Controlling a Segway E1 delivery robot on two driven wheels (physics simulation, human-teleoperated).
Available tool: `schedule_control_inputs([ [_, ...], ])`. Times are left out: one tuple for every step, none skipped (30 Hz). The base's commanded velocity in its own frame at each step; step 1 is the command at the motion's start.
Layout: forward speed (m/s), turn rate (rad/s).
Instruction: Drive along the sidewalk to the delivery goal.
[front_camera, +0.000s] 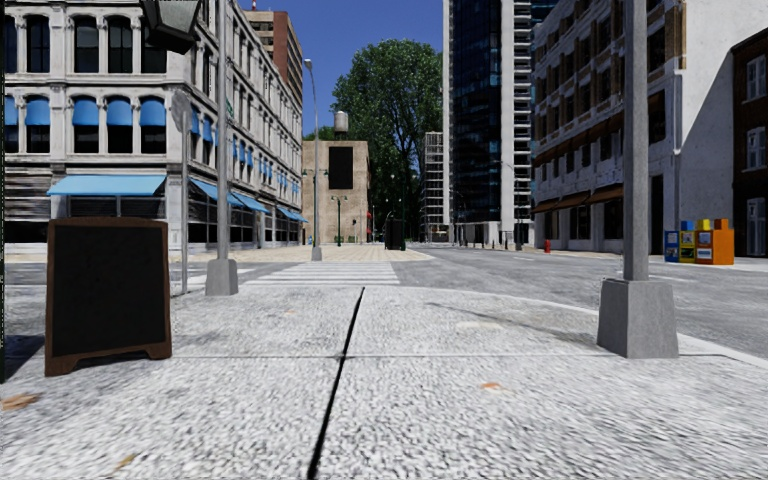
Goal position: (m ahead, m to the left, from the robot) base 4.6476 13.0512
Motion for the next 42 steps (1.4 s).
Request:
schedule_control_inputs([
  [2.00, 0.00],
  [2.00, 0.00],
  [2.00, 0.00],
  [2.00, 0.00],
  [2.00, 0.00],
  [2.00, 0.00],
  [2.00, 0.00],
  [2.00, 0.00],
  [2.00, 0.00],
  [2.00, 0.00],
  [2.00, 0.00],
  [2.00, 0.00],
  [2.00, 0.00],
  [2.00, 0.00],
  [2.00, 0.00],
  [2.00, 0.00],
  [2.00, 0.00],
  [2.00, 0.00],
  [2.00, 0.00],
  [2.00, 0.00],
  [2.00, 0.00],
  [2.00, 0.00],
  [2.00, 0.00],
  [2.00, 0.00],
  [2.00, 0.00],
  [2.00, 0.00],
  [2.00, 0.00],
  [2.00, 0.00],
  [2.00, 0.00],
  [2.00, 0.00],
  [2.00, 0.03],
  [2.00, 0.03],
  [2.00, 0.53],
  [2.00, 1.08],
  [2.00, 1.20],
  [2.00, 1.20],
  [1.90, 1.20],
  [1.50, 1.20],
  [1.34, 1.20],
  [1.29, 1.20],
  [1.28, 1.20],
  [1.27, 1.20],
])
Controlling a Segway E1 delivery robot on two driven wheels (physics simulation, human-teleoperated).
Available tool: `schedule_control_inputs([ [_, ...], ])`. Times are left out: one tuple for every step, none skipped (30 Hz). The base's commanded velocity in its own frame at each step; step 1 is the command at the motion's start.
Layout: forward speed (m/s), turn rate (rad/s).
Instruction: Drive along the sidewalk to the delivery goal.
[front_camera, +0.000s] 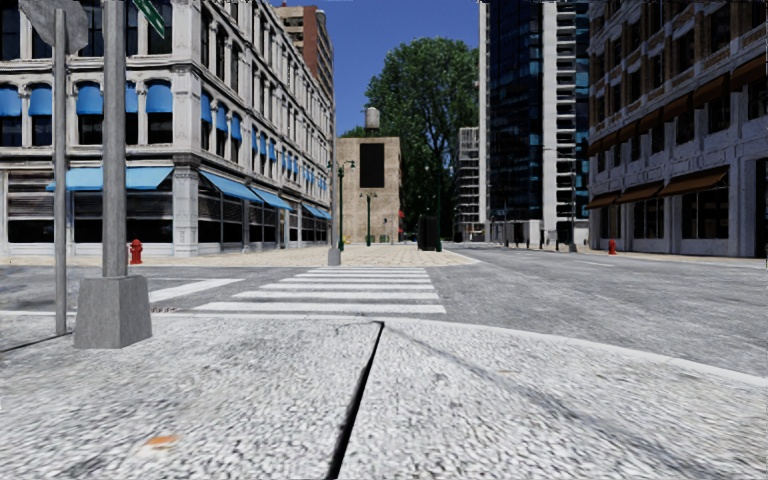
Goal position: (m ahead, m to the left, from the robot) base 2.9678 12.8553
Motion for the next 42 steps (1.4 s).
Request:
schedule_control_inputs([
  [1.27, 1.20],
  [1.27, 1.20],
  [1.27, 1.20],
  [1.27, 1.20],
  [1.27, 1.20],
  [1.27, 1.20],
  [1.27, 1.20],
  [1.27, 1.20],
  [1.27, 1.20],
  [1.27, 1.20],
  [1.27, 1.20],
  [1.29, 1.20],
  [1.38, 1.20],
  [1.41, 1.20],
  [1.43, 1.20],
  [1.43, 1.20],
  [1.43, 1.20],
  [1.43, 1.20],
  [1.43, 1.20],
  [1.43, 1.20],
  [1.43, 1.19],
  [1.43, 1.16],
  [1.43, 1.06],
  [1.43, 0.95],
  [1.43, 0.95],
  [1.43, 0.89],
  [1.43, 0.76],
  [1.45, 0.30],
  [1.49, 0.00],
  [1.51, 0.00],
  [1.54, 0.00],
  [1.54, 0.00],
  [1.61, 0.00],
  [1.66, 0.00],
  [1.69, 0.00],
  [1.70, 0.00],
  [1.70, 0.00],
  [1.70, 0.00],
  [1.70, 0.00],
  [1.70, 0.06],
  [1.70, 0.63],
  [1.70, 1.06],
])
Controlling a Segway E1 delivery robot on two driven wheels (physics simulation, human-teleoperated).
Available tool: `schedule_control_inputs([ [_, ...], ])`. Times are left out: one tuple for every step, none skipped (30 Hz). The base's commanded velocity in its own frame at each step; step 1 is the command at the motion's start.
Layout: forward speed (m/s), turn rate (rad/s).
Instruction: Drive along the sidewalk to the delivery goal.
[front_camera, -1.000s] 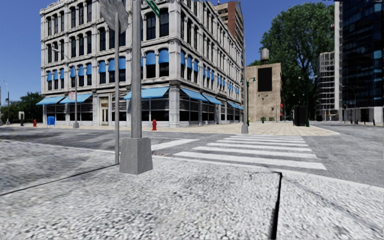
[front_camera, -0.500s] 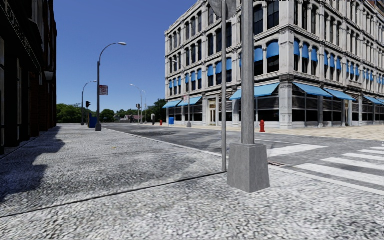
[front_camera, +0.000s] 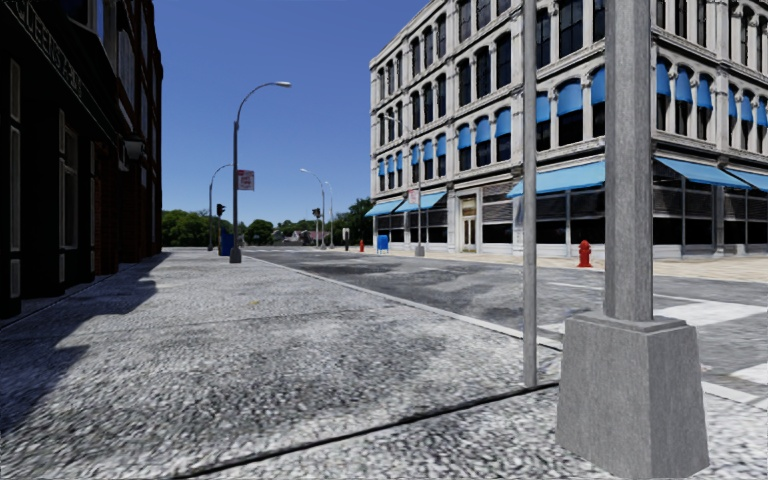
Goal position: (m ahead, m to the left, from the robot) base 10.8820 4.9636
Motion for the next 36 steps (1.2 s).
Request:
schedule_control_inputs([
  [1.70, 1.20],
  [1.70, 1.20],
  [1.70, 1.20],
  [1.70, 1.20],
  [1.70, 1.20],
  [1.70, 1.20],
  [1.70, 1.20],
  [1.70, 1.20],
  [1.70, 1.20],
  [1.70, 1.20],
  [1.71, 1.20],
  [1.71, 1.20],
  [1.71, 1.20],
  [1.71, 0.47],
  [1.71, 0.47],
  [1.71, 0.30],
  [1.71, 0.15],
  [1.71, 0.06],
  [1.71, 0.00],
  [1.71, 0.00],
  [1.71, 0.00],
  [1.71, 0.00],
  [1.71, 0.00],
  [1.71, 0.00],
  [1.71, 0.00],
  [1.71, 0.00],
  [1.71, 0.00],
  [1.71, 0.00],
  [1.71, 0.00],
  [1.71, 0.00],
  [1.71, 0.00],
  [1.71, 0.00],
  [1.71, 0.00],
  [1.71, 0.00],
  [1.71, 0.00],
  [1.71, 0.00],
])
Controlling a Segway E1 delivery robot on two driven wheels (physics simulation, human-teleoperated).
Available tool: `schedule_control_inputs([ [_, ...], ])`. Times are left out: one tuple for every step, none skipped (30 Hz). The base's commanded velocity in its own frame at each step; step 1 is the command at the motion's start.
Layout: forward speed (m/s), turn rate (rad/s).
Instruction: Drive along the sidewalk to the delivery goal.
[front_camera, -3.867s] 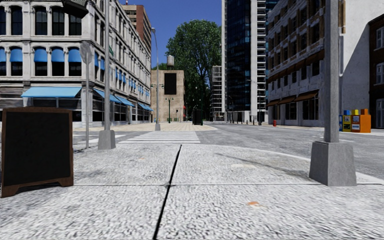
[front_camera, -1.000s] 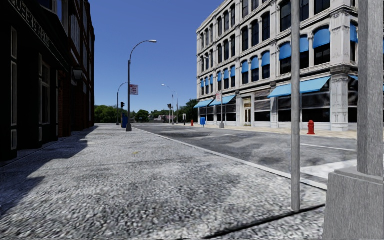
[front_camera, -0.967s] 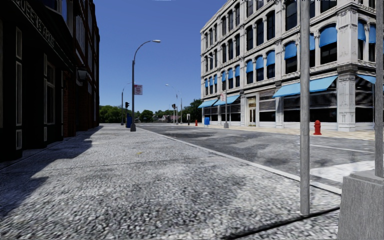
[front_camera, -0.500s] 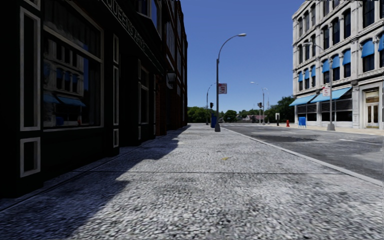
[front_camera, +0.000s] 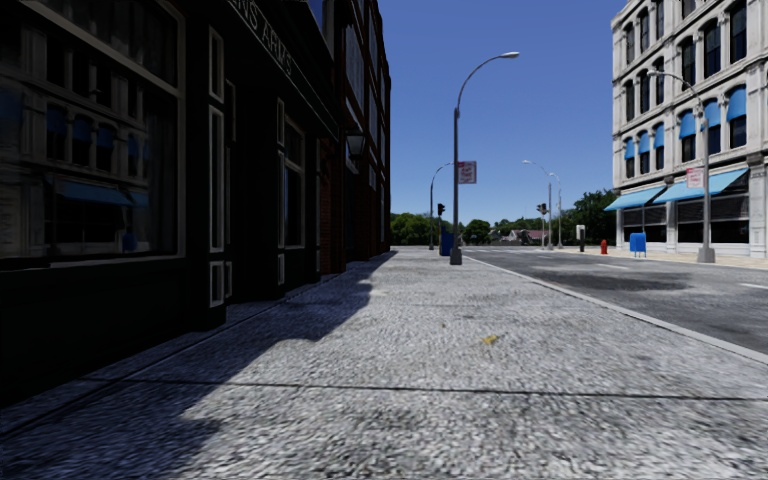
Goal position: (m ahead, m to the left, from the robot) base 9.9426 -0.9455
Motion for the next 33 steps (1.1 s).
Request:
schedule_control_inputs([
  [1.71, 0.00],
  [1.71, 0.00],
  [1.71, 0.00],
  [1.71, 0.00],
  [1.71, 0.00],
  [1.71, 0.00],
  [1.71, 0.00],
  [1.71, 0.00],
  [1.71, 0.00],
  [1.71, 0.00],
  [1.71, 0.00],
  [1.71, 0.00],
  [1.71, 0.00],
  [1.71, 0.00],
  [1.71, 0.00],
  [1.71, 0.00],
  [1.71, 0.00],
  [1.71, 0.00],
  [1.71, 0.00],
  [1.71, 0.00],
  [1.71, 0.00],
  [1.71, 0.00],
  [1.71, 0.00],
  [1.71, 0.00],
  [1.71, 0.00],
  [1.71, -0.34],
  [1.71, -0.52],
  [1.71, -0.64],
  [1.71, -0.64],
  [1.71, -0.67],
  [1.71, -0.67],
  [1.71, -0.67],
  [1.71, 0.00],
])
